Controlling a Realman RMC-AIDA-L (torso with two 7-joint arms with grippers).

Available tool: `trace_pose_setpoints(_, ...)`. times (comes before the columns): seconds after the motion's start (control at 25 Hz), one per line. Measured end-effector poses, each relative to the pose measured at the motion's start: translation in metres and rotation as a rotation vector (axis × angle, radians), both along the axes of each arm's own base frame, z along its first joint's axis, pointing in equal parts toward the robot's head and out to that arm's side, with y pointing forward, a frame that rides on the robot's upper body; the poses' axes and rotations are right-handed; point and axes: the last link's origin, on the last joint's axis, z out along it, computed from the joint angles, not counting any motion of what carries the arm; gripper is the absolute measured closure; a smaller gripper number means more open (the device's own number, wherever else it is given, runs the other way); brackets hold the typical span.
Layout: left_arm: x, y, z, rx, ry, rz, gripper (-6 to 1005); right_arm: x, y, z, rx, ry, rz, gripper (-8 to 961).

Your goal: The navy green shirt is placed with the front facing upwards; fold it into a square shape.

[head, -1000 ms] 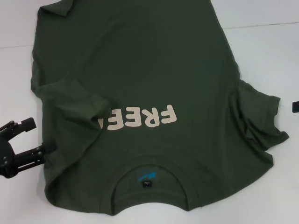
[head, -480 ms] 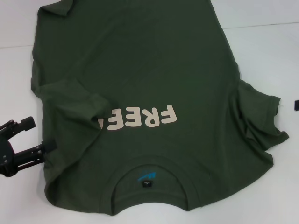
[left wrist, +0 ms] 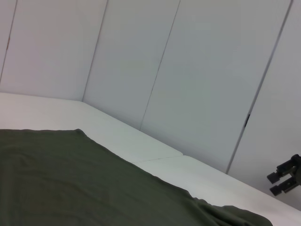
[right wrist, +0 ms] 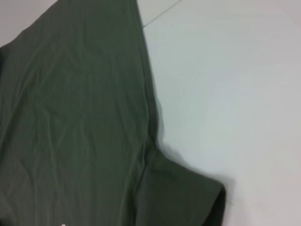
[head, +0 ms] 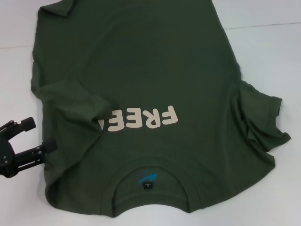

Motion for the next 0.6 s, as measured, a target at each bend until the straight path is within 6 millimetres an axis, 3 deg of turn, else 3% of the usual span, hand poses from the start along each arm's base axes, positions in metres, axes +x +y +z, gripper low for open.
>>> trace_pose_setpoints(0.28, 0.000, 0.000, -0.001, -0.001, 0.000, 0.002, 52, -0.003, 0.013, -0.002, 0.026, -0.030, 0.017, 218)
trace_pose_setpoints(0.6, 0.000, 0.001, 0.000, 0.000, -0.001, 0.002, 53, -0.003, 0.023, -0.016, 0.051, -0.061, 0.022, 218)
